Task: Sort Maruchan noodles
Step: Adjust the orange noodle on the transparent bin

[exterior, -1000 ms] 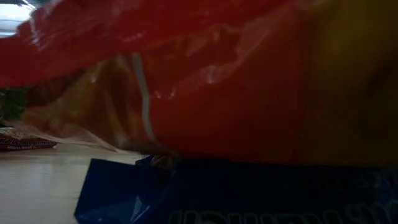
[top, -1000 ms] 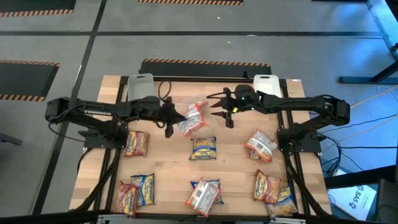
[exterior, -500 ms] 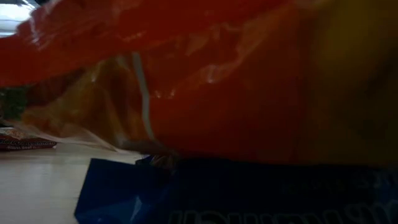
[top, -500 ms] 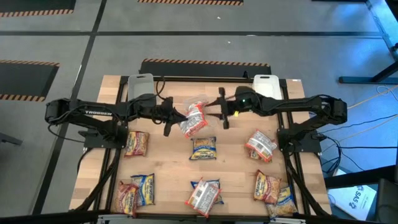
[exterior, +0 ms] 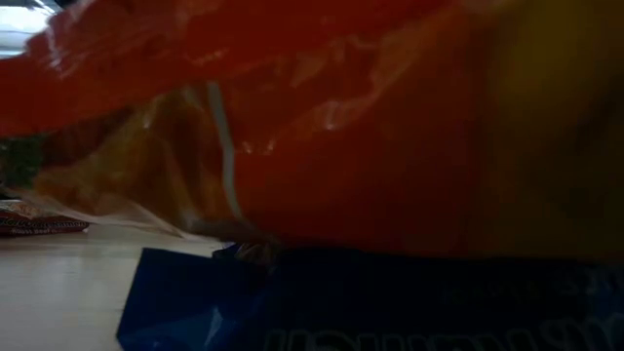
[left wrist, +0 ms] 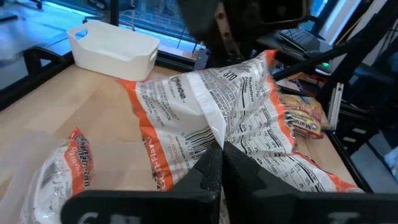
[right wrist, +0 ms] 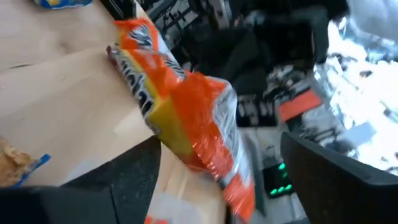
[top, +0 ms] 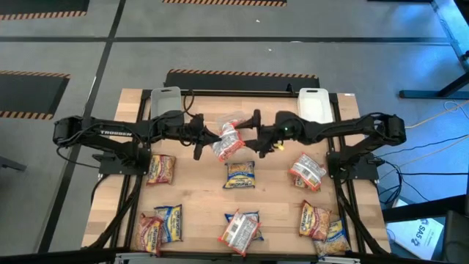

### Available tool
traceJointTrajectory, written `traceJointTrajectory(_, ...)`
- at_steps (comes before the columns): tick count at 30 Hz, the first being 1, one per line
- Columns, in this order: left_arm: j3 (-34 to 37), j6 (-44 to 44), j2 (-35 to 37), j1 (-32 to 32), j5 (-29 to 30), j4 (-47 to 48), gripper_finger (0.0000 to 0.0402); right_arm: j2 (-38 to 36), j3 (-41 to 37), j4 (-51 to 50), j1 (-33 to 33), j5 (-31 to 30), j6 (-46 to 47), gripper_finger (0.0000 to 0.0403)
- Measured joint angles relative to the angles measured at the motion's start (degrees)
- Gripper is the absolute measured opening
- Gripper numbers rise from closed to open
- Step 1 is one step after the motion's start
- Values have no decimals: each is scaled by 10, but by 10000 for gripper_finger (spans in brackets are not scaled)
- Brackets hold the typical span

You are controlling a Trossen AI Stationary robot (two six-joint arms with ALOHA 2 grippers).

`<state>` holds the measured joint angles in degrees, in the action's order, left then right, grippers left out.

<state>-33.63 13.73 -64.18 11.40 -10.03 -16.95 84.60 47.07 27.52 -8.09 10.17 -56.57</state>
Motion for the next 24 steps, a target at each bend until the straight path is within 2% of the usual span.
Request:
traceJointTrajectory(7,0,13,0,0,3,-10,0,19,7,24,14,10,-105,321)
traceJointTrajectory(13,0,28,0,0,6,-11,0,70,41,23,16,23,-110,315)
traceJointTrajectory(17,0,29,0,0,6,-5,0,73,49,26,23,29,-115,279)
traceJointTrajectory(24,0,27,0,0,13,-4,0,73,49,24,29,29,-143,194)
